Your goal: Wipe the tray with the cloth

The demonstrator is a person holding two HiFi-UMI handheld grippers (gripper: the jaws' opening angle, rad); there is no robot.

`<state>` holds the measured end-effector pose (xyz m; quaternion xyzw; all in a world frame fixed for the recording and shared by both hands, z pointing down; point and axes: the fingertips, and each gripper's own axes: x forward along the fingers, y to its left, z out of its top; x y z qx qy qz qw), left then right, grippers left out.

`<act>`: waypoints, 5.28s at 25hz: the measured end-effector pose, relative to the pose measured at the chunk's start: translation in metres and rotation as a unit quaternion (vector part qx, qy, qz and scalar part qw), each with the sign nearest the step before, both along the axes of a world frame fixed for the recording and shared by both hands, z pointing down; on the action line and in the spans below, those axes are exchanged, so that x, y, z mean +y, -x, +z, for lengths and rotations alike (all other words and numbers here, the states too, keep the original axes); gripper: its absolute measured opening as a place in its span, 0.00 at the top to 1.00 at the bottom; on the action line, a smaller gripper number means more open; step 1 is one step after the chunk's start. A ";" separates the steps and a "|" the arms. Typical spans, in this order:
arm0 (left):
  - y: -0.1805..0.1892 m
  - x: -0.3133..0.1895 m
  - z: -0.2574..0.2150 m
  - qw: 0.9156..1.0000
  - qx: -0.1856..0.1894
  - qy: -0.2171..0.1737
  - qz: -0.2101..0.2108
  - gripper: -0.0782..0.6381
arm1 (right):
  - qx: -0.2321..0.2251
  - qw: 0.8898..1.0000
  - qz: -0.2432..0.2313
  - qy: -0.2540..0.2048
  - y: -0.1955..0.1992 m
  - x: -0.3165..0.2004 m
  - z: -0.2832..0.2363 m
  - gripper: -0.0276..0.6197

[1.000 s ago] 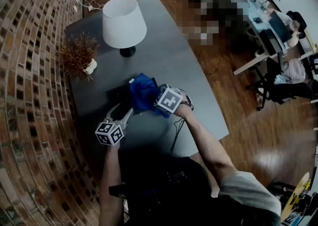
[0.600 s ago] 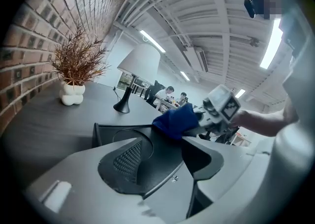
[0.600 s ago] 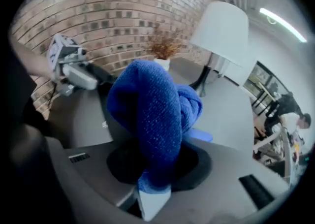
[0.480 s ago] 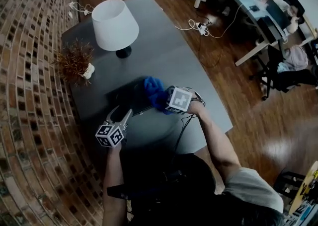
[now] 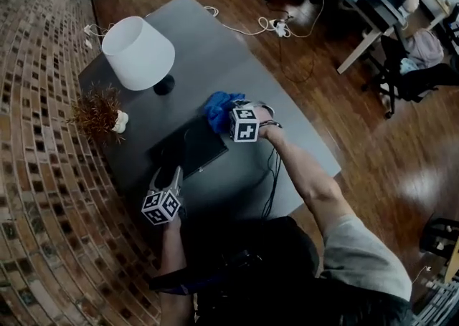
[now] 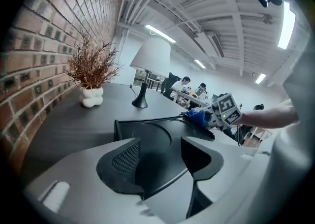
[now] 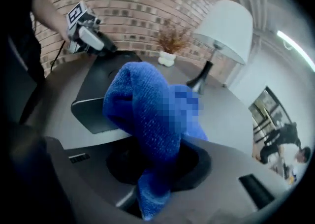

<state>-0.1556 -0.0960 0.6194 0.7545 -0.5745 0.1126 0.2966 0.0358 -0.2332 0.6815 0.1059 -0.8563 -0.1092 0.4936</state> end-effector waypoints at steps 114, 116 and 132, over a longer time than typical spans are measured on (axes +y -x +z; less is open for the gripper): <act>-0.070 0.109 0.004 0.993 0.096 0.071 -0.008 0.49 | 0.130 0.973 -0.163 -0.096 0.067 0.055 0.023 0.82; -0.067 0.107 0.003 0.993 0.094 0.068 -0.009 0.49 | 0.125 0.969 -0.195 -0.084 0.055 0.091 0.021 0.82; -0.061 0.167 -0.007 0.980 0.179 0.083 -0.022 0.49 | 0.054 0.982 -0.174 0.058 -0.014 0.193 -0.020 0.82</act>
